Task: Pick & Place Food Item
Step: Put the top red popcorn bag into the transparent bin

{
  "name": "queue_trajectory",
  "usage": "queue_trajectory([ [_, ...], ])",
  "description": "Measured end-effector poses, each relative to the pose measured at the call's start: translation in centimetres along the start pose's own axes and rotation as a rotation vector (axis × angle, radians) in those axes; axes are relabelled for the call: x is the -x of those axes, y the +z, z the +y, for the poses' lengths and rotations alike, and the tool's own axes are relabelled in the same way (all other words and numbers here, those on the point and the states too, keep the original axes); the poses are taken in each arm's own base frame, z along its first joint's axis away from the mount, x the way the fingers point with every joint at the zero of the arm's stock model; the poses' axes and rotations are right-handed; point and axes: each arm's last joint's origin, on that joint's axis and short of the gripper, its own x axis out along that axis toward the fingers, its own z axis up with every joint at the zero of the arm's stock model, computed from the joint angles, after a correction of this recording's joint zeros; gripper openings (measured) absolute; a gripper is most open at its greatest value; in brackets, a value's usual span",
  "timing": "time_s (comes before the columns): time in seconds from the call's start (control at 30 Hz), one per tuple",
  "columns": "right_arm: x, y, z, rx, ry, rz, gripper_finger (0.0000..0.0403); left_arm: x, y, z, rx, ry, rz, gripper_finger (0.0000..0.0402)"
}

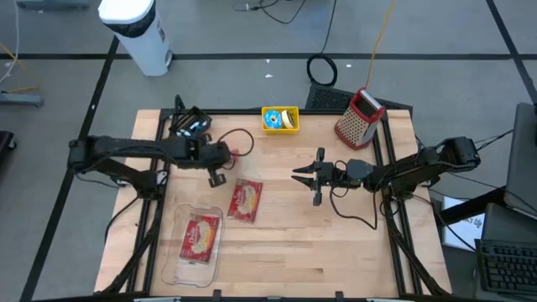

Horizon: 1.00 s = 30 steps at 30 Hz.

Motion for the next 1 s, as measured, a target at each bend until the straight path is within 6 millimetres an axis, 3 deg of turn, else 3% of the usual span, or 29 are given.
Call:
queue_trajectory([
  [0.23,0.0,0.0,0.0,0.000,-0.001,0.003,0.0077,7.7,0.7,-0.5,0.003,-0.006,-0.110,0.0002],
  [0.5,0.0,0.0,0.0,0.000,0.000,0.005,0.0077,15.6,-0.1,-1.5,0.049,0.009,-0.007,0.0001],
  [0.57,0.0,0.0,0.0,0.000,0.000,0.005,0.0077,17.0,-0.1,-2.0,0.087,-0.020,0.006,0.0001],
  [0.77,0.0,-0.1,0.0,0.000,0.000,0.005,0.0077,20.7,-0.7,-4.7,0.072,-0.335,0.052,0.0001],
  [1.0,0.0,0.0,0.0,-0.007,-0.001,0.003,0.0077,22.9,-2.1,-6.9,0.142,-0.490,0.157,0.0000],
])
